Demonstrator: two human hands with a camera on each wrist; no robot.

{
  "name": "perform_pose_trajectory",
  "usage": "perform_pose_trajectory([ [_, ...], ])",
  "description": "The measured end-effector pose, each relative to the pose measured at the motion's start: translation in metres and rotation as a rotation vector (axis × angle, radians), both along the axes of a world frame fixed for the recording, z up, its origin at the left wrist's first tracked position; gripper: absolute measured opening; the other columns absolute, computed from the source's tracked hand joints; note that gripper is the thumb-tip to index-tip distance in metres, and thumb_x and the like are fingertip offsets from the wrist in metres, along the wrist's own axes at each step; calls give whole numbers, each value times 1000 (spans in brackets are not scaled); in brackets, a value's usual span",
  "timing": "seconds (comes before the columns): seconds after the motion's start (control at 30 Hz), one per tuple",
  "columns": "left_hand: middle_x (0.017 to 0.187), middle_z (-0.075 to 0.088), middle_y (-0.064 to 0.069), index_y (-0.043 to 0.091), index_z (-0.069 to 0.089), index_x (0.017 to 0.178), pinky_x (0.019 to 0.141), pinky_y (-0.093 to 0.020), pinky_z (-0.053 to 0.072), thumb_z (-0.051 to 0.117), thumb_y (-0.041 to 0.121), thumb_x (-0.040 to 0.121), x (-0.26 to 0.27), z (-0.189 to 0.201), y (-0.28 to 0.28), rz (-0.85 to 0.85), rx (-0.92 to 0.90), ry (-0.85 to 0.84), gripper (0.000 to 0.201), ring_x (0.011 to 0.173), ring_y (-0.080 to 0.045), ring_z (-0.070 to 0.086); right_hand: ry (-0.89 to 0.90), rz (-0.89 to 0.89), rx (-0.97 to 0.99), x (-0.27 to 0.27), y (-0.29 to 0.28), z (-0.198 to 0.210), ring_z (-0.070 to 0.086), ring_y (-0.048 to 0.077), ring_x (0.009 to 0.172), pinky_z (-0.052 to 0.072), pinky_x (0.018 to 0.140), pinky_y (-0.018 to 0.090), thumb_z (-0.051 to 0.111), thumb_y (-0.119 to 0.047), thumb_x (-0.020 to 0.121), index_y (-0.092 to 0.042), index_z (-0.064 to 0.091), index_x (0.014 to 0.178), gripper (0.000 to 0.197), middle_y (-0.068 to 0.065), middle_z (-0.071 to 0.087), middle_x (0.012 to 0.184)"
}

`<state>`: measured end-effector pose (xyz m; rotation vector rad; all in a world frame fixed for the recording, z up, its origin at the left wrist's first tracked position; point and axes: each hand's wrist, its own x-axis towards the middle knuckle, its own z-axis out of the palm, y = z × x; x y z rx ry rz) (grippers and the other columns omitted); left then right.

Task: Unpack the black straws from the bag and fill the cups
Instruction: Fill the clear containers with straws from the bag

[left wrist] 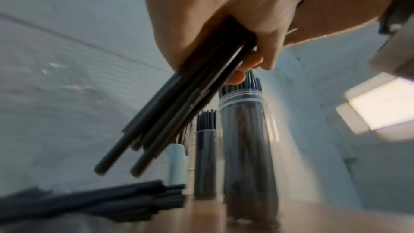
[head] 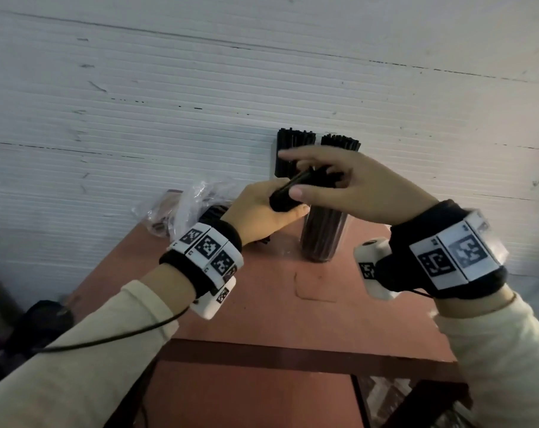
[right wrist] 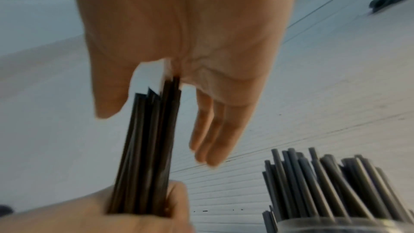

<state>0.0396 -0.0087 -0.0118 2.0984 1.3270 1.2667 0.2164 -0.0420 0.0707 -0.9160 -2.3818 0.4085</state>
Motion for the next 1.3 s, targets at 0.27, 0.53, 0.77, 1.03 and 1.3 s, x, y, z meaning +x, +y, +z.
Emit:
perform_pose_trajectory([
  [0.27, 93, 69, -20, -2, 66, 97, 92, -40, 52, 75, 28, 82, 16, -15, 2, -277, -394, -279, 35, 83, -21, 65, 79, -35, 286, -29, 19, -20, 45, 2, 125, 26, 100, 2, 51, -26, 99, -18, 54, 133, 36, -4, 55, 134],
  [0.53, 81, 63, -14, 5, 65, 84, 97, -34, 47, 72, 10, 84, 12, -21, 0, -338, -490, -217, 9, 82, -18, 62, 142, -53, 314, -31, 39, -35, 42, 11, 133, 32, 113, 38, 52, -33, 96, -21, 57, 130, 36, -2, 52, 138],
  [0.77, 95, 71, -4, 14, 70, 91, 98, -28, 46, 80, 12, 76, 9, -26, 4, -269, -657, -105, 18, 98, -15, 66, 105, -27, 276, -27, 40, -45, 53, 8, 118, 38, 107, 35, 58, -27, 94, -16, 63, 121, 29, -5, 60, 122],
  [1.03, 108, 72, -1, 18, 74, 99, 112, -38, 36, 80, 39, 74, 8, -30, 2, -292, -756, -71, 34, 113, -13, 61, 86, -46, 283, -28, 37, -51, 50, 13, 121, 36, 108, 36, 60, -31, 92, -18, 60, 124, 34, -4, 57, 126],
  [1.3, 81, 68, -6, 13, 64, 72, 104, -45, 46, 62, 36, 93, 10, -11, -10, -390, -587, -68, 31, 91, -23, 66, 375, -110, 262, -11, 17, -36, 39, 7, 130, 41, 105, 25, 76, -48, 75, -24, 41, 141, 79, -4, 36, 142],
])
